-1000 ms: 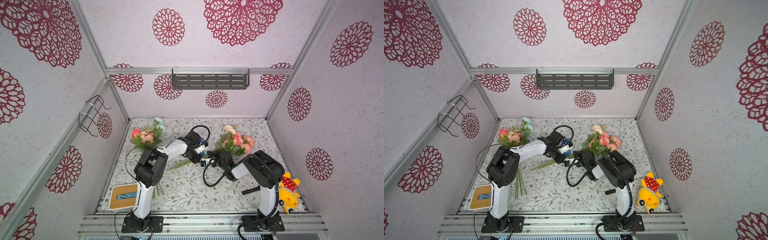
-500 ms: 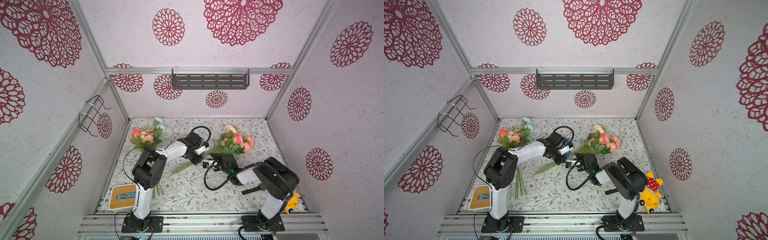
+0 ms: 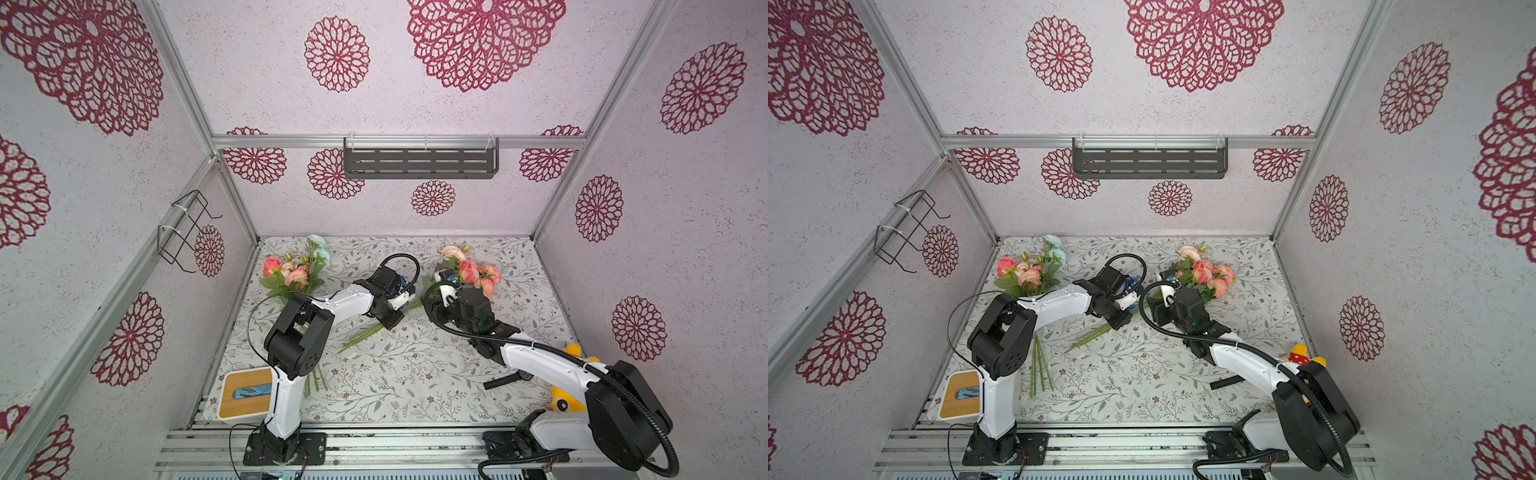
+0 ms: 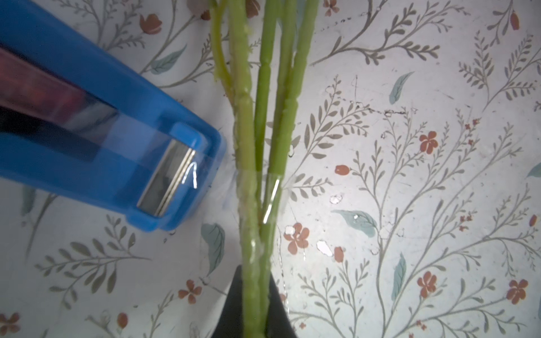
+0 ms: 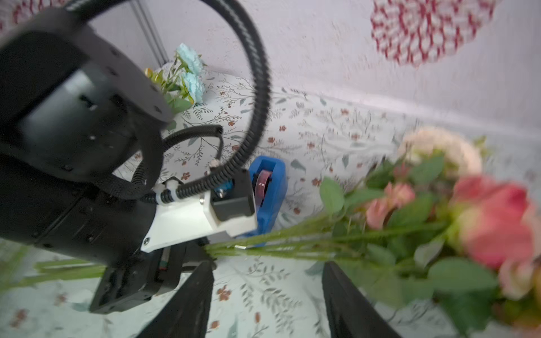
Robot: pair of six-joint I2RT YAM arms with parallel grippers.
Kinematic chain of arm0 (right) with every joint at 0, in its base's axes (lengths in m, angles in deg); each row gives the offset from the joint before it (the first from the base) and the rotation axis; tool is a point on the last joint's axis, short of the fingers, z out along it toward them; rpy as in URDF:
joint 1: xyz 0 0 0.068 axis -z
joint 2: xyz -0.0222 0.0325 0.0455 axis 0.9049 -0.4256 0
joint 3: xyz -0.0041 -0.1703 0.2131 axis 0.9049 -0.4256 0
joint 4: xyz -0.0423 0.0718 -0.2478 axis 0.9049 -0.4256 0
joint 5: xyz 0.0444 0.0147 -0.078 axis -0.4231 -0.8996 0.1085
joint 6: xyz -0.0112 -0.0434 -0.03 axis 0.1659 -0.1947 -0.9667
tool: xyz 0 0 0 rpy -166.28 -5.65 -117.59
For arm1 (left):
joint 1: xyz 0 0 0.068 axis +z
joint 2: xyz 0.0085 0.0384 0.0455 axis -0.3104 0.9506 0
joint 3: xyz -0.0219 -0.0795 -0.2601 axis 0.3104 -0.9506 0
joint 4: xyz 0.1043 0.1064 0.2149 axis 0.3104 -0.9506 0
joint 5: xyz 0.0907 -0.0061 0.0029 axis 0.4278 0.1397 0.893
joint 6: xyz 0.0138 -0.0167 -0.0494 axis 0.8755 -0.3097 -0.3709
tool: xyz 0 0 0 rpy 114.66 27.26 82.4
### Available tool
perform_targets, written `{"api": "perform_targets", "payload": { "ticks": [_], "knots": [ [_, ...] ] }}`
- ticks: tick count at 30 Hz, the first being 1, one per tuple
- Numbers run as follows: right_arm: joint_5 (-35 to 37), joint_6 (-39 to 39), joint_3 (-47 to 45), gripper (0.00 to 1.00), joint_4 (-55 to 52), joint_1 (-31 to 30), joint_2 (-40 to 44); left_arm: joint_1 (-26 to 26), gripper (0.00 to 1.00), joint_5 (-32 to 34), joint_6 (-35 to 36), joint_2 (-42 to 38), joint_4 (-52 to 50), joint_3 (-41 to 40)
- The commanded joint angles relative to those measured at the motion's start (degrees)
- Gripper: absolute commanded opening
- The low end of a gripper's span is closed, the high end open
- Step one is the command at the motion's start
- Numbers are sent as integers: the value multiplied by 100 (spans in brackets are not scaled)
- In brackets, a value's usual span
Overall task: Wrap bouquets with tape
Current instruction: Wrap the tape around the bouquet.
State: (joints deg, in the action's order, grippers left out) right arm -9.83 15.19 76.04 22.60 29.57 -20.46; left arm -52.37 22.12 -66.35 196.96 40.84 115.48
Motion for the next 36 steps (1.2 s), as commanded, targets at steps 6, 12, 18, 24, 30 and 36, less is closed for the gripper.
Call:
{"api": "perform_targets", "payload": {
  "ticks": [6,12,18,24,30,36],
  "knots": [
    [-512,5597,-970,64,831,807,-124,36,0,98,-115,-358,359,-89],
    [-522,5730,-488,72,951,632,-586,-15,0,294,-63,-377,406,-106],
    [-662,6576,-266,79,1922,413,-1433,-46,0,326,-84,-377,583,-159],
    [-675,7132,4,93,2565,212,-2126,-61,0,202,-153,-377,628,-95],
    [-604,7333,95,77,2845,152,-2454,-60,0,-5,-261,-587,793,-123],
    [-532,7146,312,71,2916,79,-2679,-67,0,-81,-264,-623,856,-166]
  ]
}}
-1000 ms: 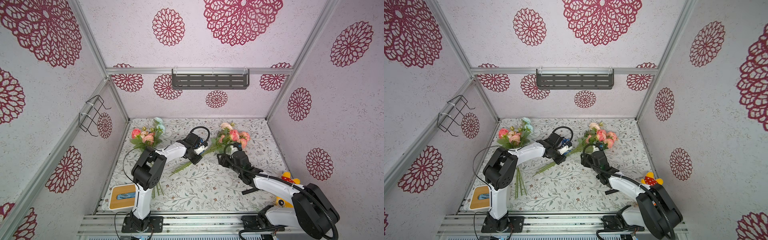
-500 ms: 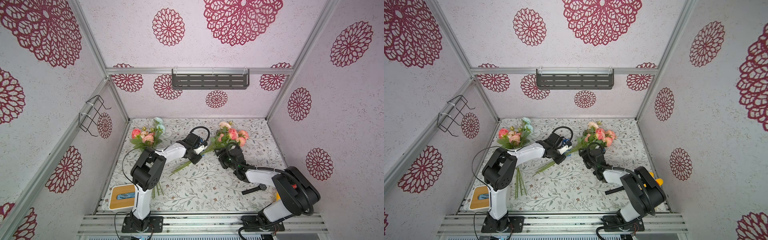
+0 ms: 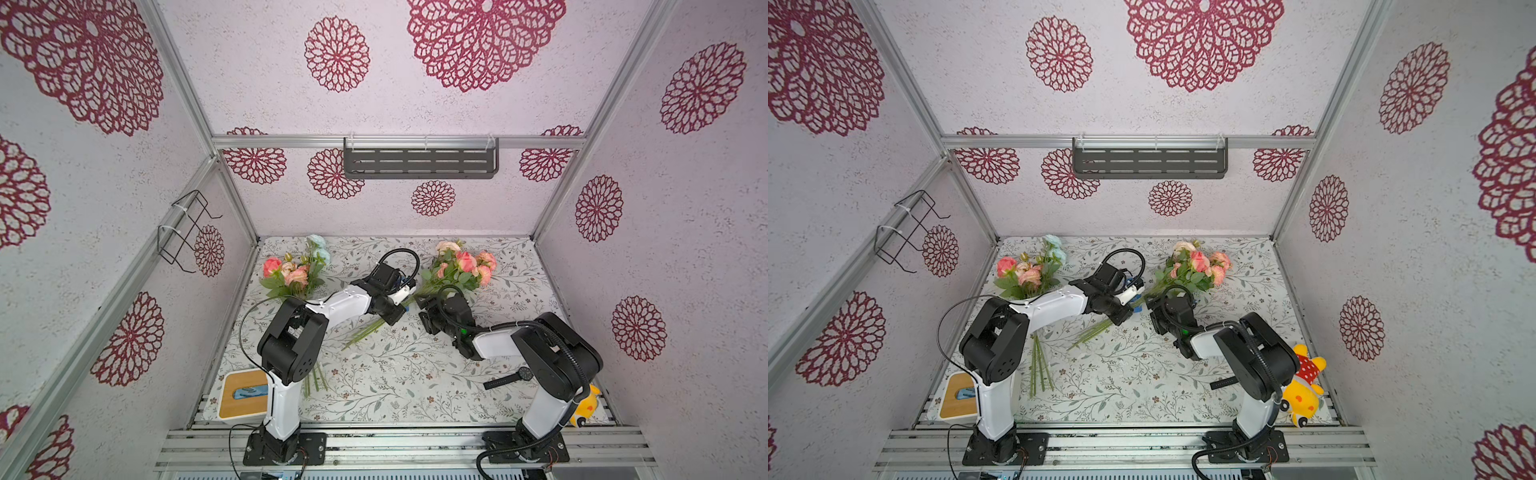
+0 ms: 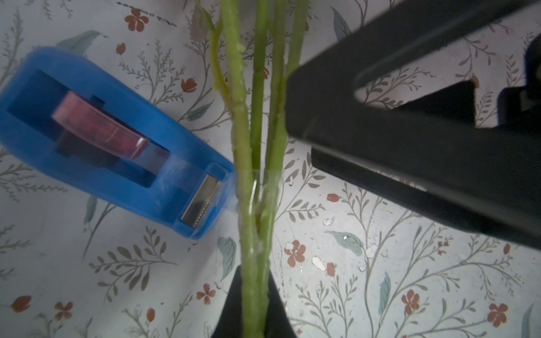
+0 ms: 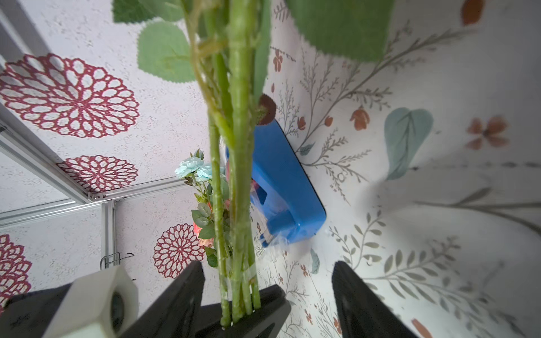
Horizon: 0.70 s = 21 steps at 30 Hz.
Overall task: Wrap bouquets with tape
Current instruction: Wrap the tape around the bouquet.
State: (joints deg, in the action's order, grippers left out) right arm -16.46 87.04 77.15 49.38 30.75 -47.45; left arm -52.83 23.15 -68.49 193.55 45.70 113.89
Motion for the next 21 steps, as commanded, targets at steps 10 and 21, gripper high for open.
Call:
{"api": "perform_targets", "payload": {
  "ticks": [10,21],
  "knots": [
    [-43,-105,669,61,479,-116,-498,-38,0,-203,-75,-263,390,11],
    [-46,-109,692,34,630,-153,-705,-34,0,-252,-146,-320,503,-52]
  ]
}}
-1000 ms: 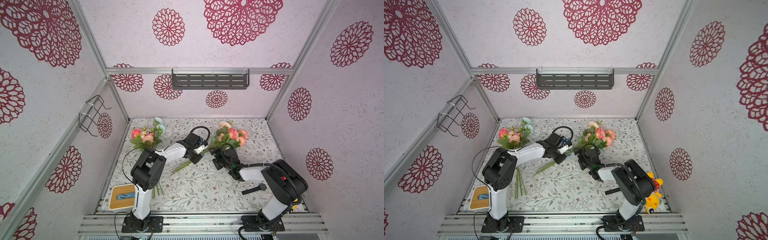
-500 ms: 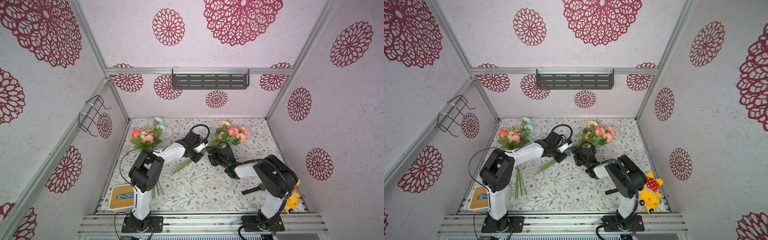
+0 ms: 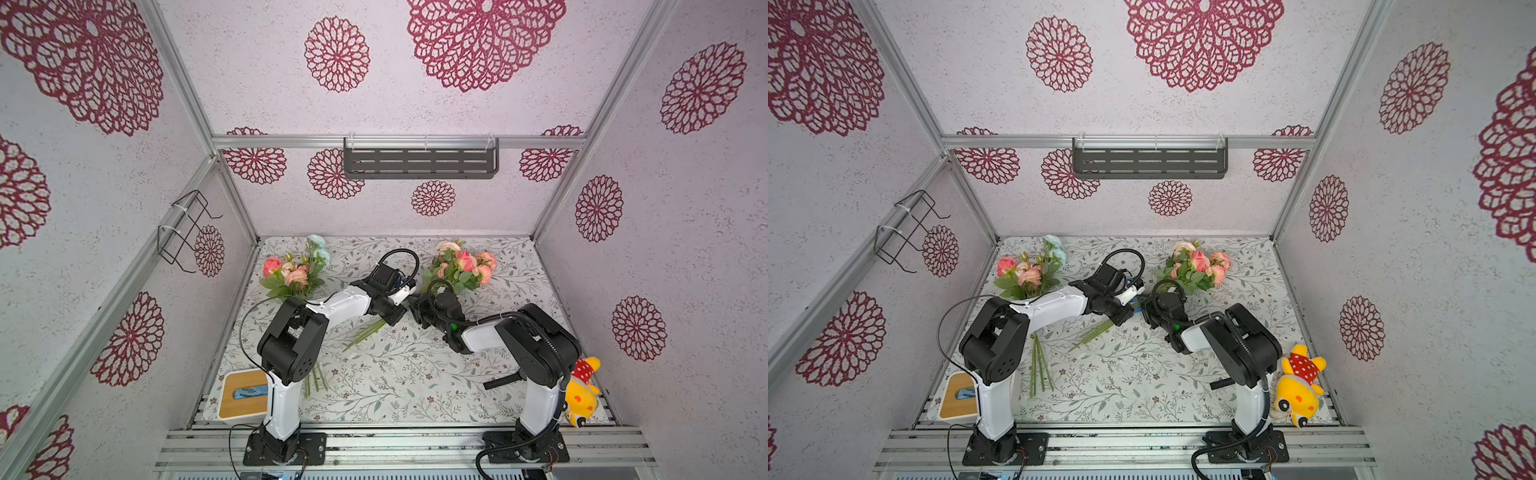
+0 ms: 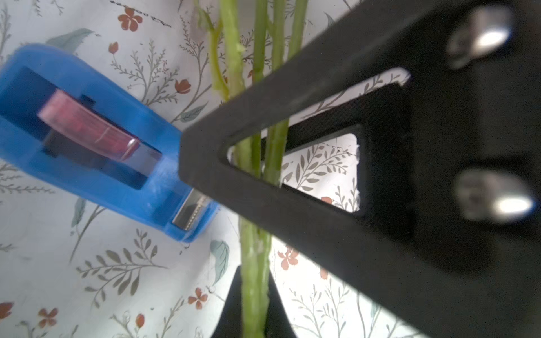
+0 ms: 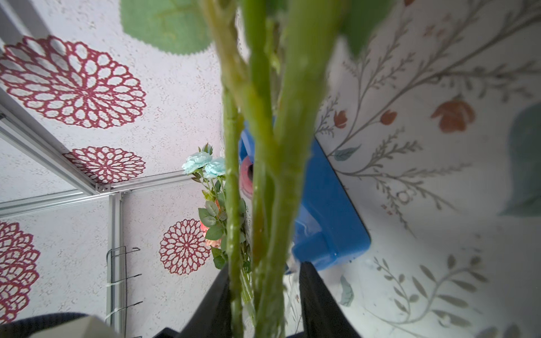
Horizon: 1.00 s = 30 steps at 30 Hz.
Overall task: Wrap bouquets with tape
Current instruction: Wrap the tape around the bouquet.
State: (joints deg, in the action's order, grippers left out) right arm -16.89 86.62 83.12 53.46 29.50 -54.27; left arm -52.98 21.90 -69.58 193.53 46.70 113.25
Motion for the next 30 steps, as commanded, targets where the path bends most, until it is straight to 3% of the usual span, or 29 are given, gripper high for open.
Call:
{"api": "perform_targets", "payload": {
  "ticks": [1,4,6,16,18,20,24,27,30],
  "knots": [
    [-8,-91,115,31,185,-29,-33,-26,0,-127,-37,-323,410,8],
    [-18,-130,152,21,155,-29,-66,-25,0,-134,-43,-341,403,18],
    [-38,-101,160,19,207,-29,-113,-26,0,-173,-59,-350,410,13],
    [-151,-92,233,22,309,-29,-313,-35,0,-532,-152,-332,478,3],
    [-154,-126,241,16,334,-29,-335,-39,0,-535,-130,-332,482,-4],
    [-168,-189,233,0,281,-20,-306,-43,0,-511,-110,-323,443,1],
    [-159,-432,194,0,3,2,-128,-37,0,-455,-179,-306,414,-2],
    [-185,-453,78,0,-21,48,-63,8,28,-603,-464,-296,409,84],
    [-159,-521,-43,0,-53,98,13,76,44,-756,-691,-459,631,13]
  ]
}}
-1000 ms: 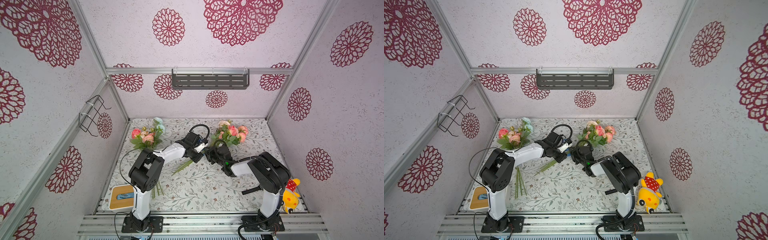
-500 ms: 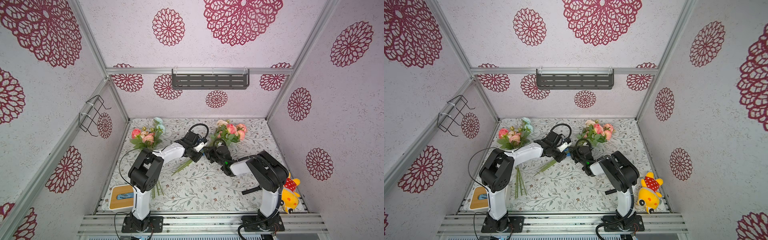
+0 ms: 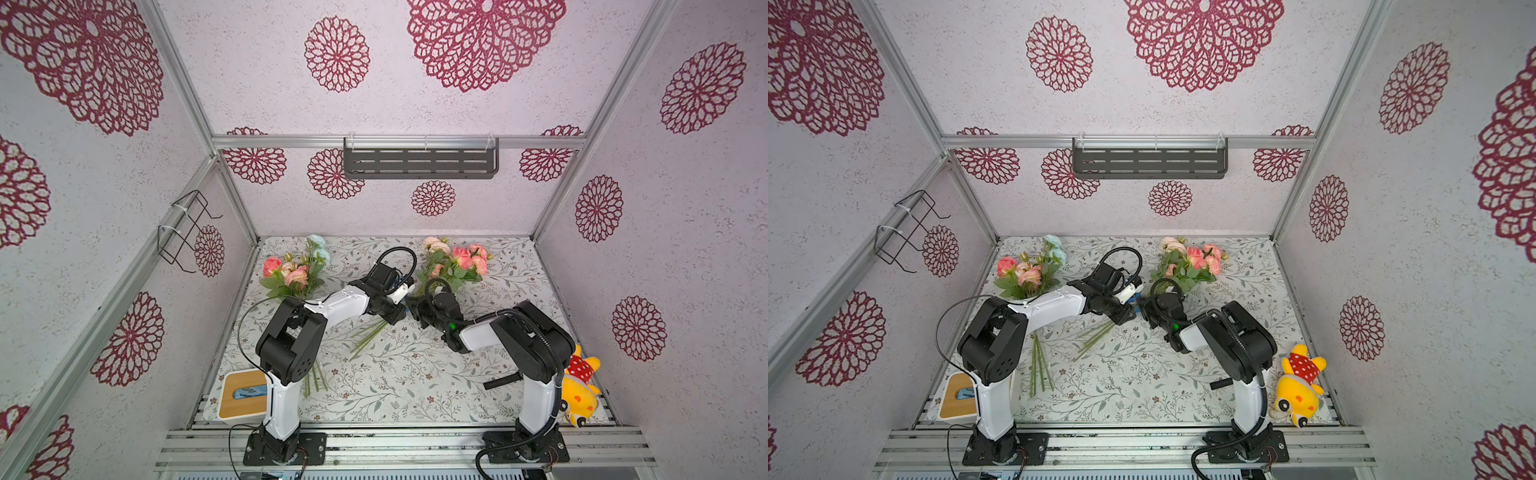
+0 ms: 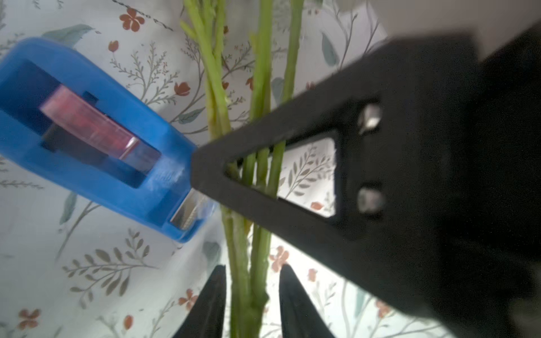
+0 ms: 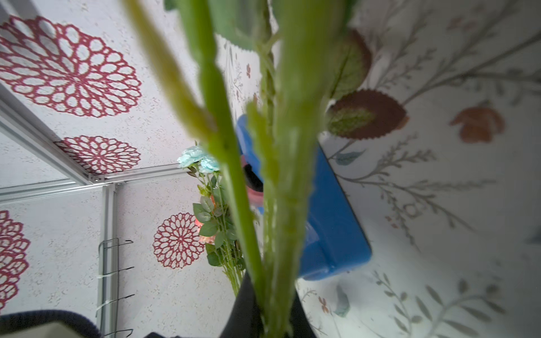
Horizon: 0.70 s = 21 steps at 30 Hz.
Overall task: Wrap bouquets with tape
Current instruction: Wrap the tape around the bouquet.
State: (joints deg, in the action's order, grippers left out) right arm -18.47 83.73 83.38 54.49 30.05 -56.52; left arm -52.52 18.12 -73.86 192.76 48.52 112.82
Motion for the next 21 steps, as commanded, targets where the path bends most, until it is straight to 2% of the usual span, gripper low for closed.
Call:
{"api": "perform_targets", "payload": {
  "ticks": [1,4,6,9,11,14,21],
  "knots": [
    [-2,-286,-70,0,-213,57,279,65,49,-393,-350,-459,547,-4],
    [7,-473,-46,0,-377,66,379,329,62,-619,-814,-718,1001,-305],
    [9,-545,-50,0,-426,66,433,563,65,-785,-1230,-829,1326,-531],
    [21,-612,-69,0,-425,82,490,796,49,-875,-1628,-672,1457,-674],
    [7,-618,-81,0,-358,97,508,773,32,-742,-1589,-366,1028,-412],
    [-14,-743,-40,0,-397,119,561,737,17,-577,-1670,181,746,-171],
    [-106,-1138,138,0,-672,172,714,600,16,-113,-1641,565,586,-53]
  ]
}}
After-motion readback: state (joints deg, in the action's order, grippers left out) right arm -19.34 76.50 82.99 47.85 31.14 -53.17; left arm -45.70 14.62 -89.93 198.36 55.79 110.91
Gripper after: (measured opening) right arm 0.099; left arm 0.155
